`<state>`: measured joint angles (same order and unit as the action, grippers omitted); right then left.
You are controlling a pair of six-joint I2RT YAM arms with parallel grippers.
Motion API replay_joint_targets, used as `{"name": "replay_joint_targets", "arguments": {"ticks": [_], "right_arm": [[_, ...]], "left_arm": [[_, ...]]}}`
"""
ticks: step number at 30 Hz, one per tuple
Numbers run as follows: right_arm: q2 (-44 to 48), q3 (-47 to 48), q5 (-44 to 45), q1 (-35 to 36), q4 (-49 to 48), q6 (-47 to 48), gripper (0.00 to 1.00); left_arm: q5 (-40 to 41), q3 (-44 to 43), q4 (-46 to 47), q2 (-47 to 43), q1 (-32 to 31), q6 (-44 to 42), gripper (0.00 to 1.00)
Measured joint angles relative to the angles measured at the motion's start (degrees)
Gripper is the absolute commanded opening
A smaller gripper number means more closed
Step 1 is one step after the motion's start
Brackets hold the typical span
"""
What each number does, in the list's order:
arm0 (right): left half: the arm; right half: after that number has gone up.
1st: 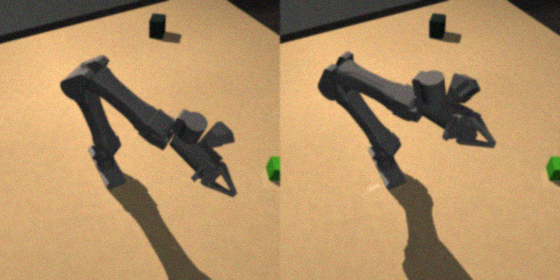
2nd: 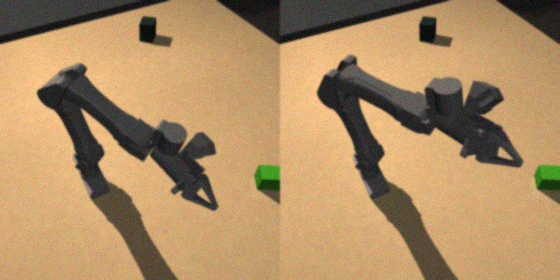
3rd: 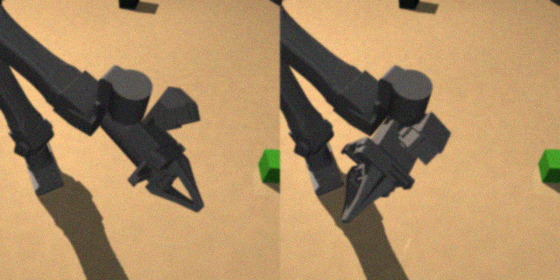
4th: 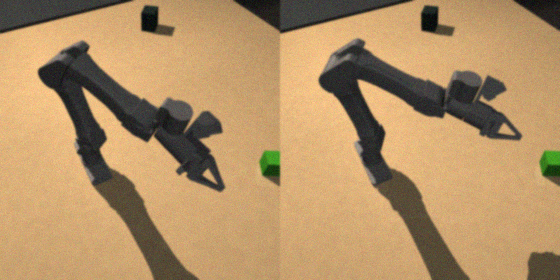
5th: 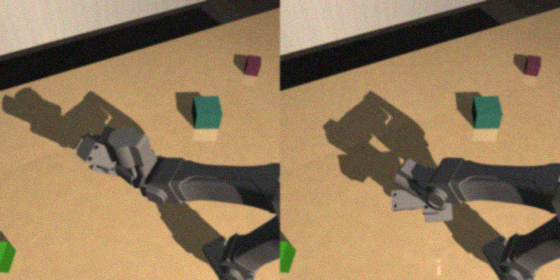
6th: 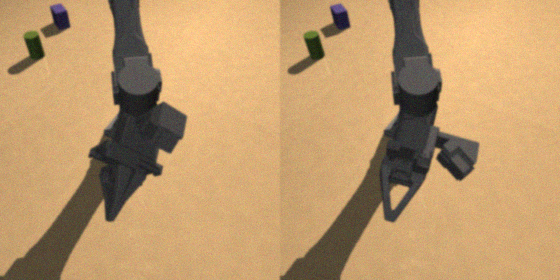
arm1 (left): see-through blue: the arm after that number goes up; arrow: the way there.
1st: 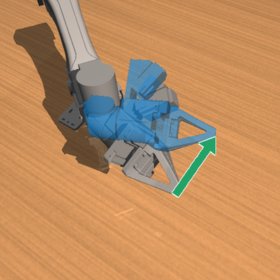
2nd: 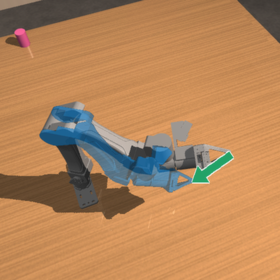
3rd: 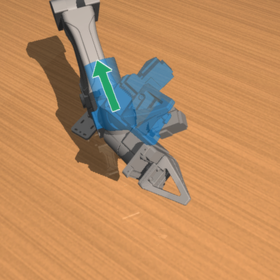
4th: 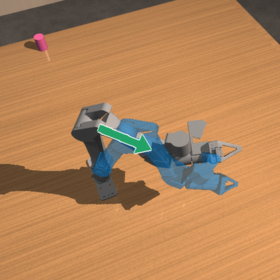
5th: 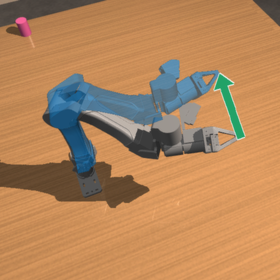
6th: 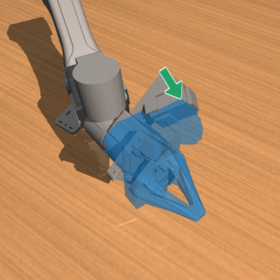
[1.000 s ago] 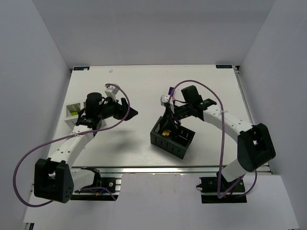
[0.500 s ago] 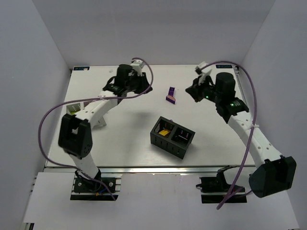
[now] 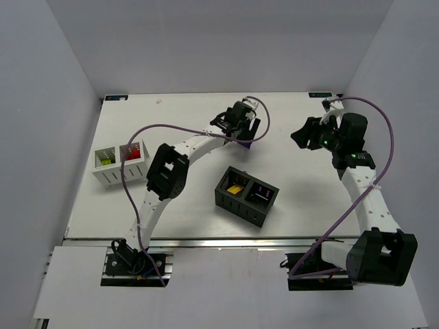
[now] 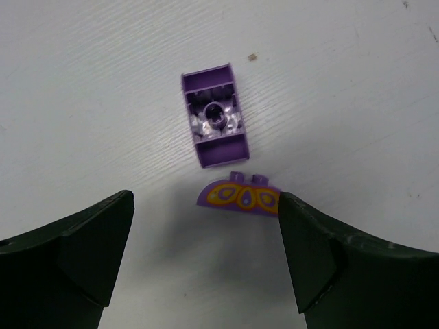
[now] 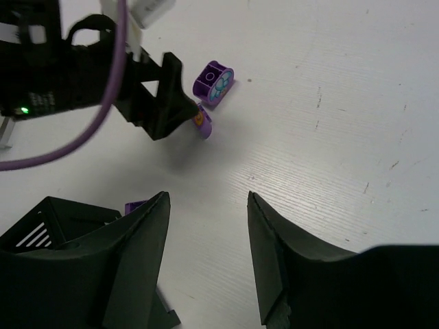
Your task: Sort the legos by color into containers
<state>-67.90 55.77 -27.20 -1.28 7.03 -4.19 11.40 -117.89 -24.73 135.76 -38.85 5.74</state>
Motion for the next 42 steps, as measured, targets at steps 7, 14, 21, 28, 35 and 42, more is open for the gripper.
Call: {"name": "replay_joint_targets", "arguments": {"ticks": [7,14,21,28,35,42], "right_arm": [[0.4,-0.5,-3.9,-1.4,0.0,0.1,0.56],[0.3,-1.6,-6.0,-1.7,-0.5,0.2,0.56],[0.3,-2.0,-7.0,-1.8,-1.2,0.3,0.56],[0.3,-2.3,-7.7,-2.0,-1.3,0.3,0.55],[0.2,-4.1,-9.0,-2.1,-2.5,1.8,0.56],[-1.6,-4.8,-10.8,-2.1,-2.6,3.1,0.53]], "left_arm": [[2.6,-3.8,3.1,5.1,-1.8,-2.1,0.96],[6.8,-5.3,7.2,7.5,-1.7,-1.8,0.92],[8.1,-6.1,9.0,10.6,-1.8,-0.6,0.72],[7.7,-6.4,9.5,11.5,-1.7,0.3,0.25],[9.7,-4.3,11.5,9.2,-1.4,0.3,0.07],[2.8,3.2,12.9,-6.6,-0.3,-0.4,0.02]]}}
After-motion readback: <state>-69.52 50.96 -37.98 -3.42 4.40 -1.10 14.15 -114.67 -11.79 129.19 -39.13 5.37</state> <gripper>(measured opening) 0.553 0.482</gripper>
